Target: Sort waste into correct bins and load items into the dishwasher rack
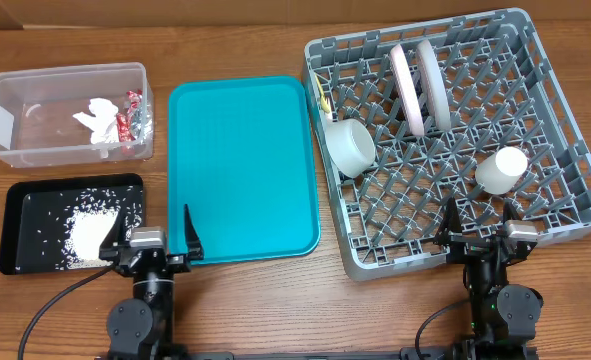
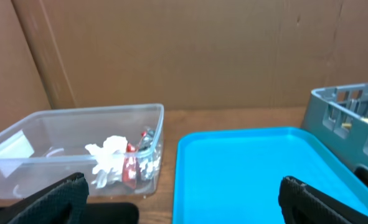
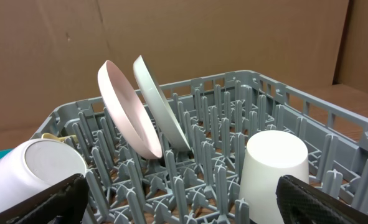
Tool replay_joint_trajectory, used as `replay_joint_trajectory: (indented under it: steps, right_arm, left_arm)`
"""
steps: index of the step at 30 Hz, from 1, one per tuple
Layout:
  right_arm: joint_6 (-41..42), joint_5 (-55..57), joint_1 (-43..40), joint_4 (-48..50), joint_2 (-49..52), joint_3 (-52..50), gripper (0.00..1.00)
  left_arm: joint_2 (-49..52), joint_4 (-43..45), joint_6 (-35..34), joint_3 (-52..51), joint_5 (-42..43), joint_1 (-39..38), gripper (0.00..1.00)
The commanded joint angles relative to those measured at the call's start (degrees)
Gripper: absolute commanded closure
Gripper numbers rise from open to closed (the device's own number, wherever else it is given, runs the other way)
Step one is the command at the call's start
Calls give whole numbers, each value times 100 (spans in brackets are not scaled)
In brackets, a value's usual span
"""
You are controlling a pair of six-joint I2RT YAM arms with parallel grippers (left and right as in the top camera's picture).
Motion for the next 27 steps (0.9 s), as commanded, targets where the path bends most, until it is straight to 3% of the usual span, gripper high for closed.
replay_joint_trajectory:
  steps: [1,27]
  right_arm:
    - [-4,-11,-15,33,-68,-61,0]
    - [-4,-11,-15,33,-68,-61,0]
  left_arm:
    - [-81,282,-83,-382,24,-24,0]
    - [-79,103,-81,-518,87,9,0]
